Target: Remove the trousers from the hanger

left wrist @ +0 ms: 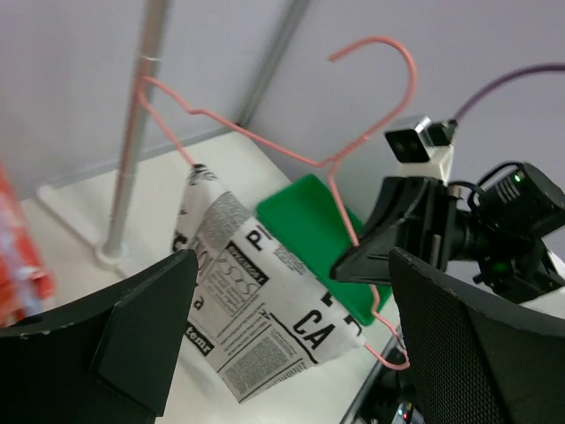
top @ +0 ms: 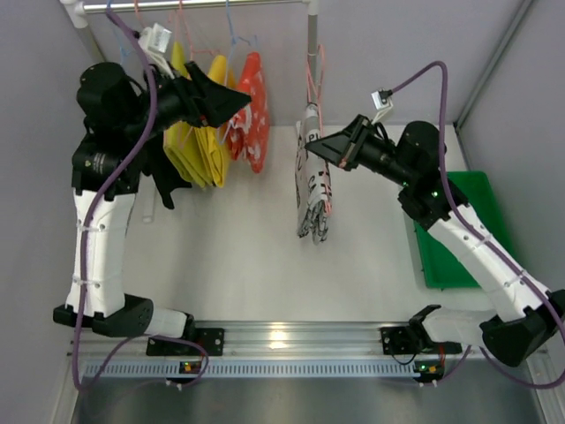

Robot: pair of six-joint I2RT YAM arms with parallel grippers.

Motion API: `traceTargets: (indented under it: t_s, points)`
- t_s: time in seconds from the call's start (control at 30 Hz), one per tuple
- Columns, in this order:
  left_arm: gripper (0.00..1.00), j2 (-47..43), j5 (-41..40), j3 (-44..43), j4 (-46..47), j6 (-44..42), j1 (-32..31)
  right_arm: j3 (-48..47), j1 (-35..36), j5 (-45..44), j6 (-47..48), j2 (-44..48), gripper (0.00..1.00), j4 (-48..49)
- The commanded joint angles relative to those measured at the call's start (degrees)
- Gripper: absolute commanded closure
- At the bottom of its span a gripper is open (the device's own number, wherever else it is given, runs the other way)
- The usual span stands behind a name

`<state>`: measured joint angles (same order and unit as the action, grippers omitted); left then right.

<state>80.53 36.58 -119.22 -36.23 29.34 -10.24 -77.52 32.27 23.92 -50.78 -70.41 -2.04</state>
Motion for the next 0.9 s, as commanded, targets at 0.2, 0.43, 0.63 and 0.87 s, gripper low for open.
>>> traceTargets:
  t_s: [0.2, 0.43, 0.63, 0.87]
  points:
    - [0.11, 5.77, -12.93, -1.37, 1.95, -5.35, -22.88, 4.30, 0.60, -7.31, 8.68, 13.89, 1.00, 2.75]
    - [0.14, 8.14, -15.39, 5.92, 14.51, -1.84, -31.06, 10.10, -0.37, -8.72, 7.20, 18.37, 1.00, 3.45]
    - [0.19, 11.48, -11.89, 8.21, 19.79, 6.42, -31.86, 13.27, -0.89, -8.63, 5.26, 19.70, 1.00, 4.24]
    - [0.27, 12.28, -11.62, 11.90, 24.54, 13.10, -33.44, 14.15, -0.89, -8.01, 3.06, 19.70, 1.00, 5.21]
